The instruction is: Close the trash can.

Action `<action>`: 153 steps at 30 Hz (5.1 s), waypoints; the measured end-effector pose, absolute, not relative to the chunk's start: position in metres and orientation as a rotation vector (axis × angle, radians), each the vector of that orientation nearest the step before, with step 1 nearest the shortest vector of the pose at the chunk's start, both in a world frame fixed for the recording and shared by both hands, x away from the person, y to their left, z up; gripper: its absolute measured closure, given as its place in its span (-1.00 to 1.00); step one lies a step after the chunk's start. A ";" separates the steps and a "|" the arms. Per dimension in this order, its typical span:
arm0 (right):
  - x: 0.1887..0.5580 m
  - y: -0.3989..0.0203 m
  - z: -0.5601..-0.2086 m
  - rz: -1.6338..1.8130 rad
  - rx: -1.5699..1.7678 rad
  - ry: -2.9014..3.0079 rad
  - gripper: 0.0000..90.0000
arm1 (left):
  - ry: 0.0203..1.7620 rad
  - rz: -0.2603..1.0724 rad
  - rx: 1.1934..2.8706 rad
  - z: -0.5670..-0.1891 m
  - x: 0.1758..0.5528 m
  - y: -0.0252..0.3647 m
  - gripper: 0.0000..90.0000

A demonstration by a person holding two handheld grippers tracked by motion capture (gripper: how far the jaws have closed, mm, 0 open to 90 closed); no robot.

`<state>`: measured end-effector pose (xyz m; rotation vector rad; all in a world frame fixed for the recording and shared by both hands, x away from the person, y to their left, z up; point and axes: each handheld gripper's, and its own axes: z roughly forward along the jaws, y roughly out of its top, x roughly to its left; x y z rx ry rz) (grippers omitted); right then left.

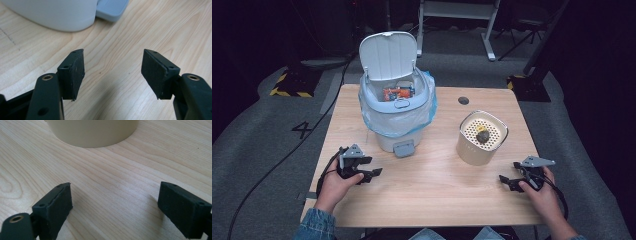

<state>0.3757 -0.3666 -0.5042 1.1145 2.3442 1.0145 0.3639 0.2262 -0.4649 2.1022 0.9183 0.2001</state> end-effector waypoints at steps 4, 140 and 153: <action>0.376 -0.366 -0.504 1.014 1.117 2.344 -0.73 | 0.903 0.194 2.044 -0.454 0.365 0.227 -0.23; 0.376 -0.367 -0.504 1.016 1.115 2.344 -0.73 | 0.681 0.398 1.927 -0.236 0.474 0.222 -0.09; 0.376 -0.366 -0.504 1.018 1.112 2.347 -0.73 | 0.680 0.281 1.978 -0.254 0.478 0.190 -0.01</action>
